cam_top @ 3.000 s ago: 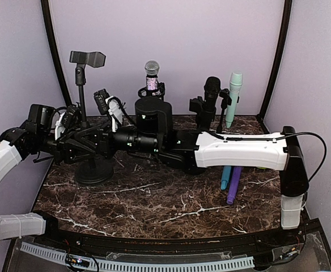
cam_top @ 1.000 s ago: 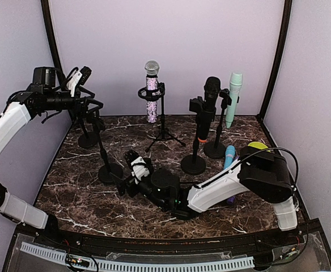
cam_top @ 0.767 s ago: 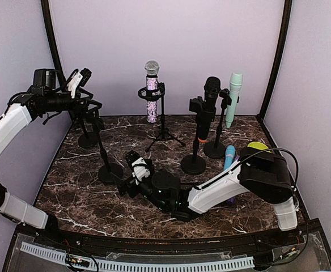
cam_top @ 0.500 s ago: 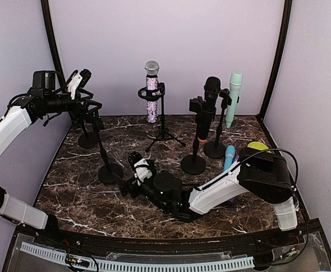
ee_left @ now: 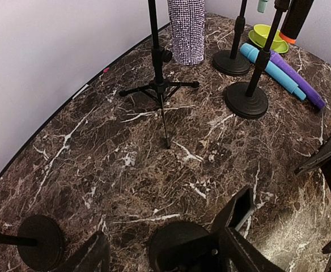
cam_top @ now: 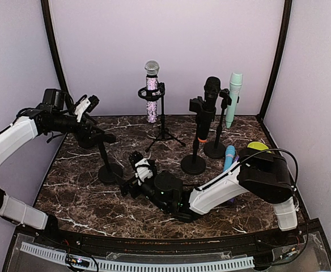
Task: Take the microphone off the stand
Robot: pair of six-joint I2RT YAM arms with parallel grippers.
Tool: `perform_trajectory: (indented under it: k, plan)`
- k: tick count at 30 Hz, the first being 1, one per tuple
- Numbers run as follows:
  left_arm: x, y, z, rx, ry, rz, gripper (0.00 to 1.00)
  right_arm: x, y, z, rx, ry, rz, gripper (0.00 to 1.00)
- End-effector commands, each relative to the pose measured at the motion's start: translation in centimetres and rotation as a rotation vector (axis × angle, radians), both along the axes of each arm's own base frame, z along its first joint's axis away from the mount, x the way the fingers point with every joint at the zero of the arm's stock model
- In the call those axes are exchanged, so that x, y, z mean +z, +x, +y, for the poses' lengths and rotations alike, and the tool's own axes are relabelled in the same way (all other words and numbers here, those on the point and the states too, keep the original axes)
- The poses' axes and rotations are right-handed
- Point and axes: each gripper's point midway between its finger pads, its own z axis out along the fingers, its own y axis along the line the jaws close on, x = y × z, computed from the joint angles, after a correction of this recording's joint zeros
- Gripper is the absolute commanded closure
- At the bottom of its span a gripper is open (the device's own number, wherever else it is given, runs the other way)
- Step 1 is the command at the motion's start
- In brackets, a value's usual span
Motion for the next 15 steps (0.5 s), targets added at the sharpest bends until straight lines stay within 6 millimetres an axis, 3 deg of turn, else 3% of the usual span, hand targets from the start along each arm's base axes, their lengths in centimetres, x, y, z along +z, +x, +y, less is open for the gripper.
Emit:
perform_trajectory:
  k: [1,6,9,12,15]
  plan:
    - [0.8,-0.4,0.1,-0.006,0.008,-0.019,0.31,2.2,-0.2,-0.5,-0.008,0.073,-0.005,0.02]
    - [2.8,0.4,0.2,0.022,0.0,-0.067,0.25,2.3,-0.2,-0.5,-0.006,0.075,-0.005,0.02]
    - [4.4,0.3,0.2,0.029,-0.022,-0.097,0.15,2.4,-0.2,-0.5,-0.007,0.077,-0.004,0.02]
    - [5.5,-0.9,-0.5,-0.021,-0.051,-0.094,0.07,2.6,-0.1,-0.6,-0.008,0.084,-0.002,0.02]
    - [5.1,-3.3,-1.2,-0.108,-0.064,-0.041,0.01,2.2,-0.1,-1.2,-0.01,0.071,0.004,0.01]
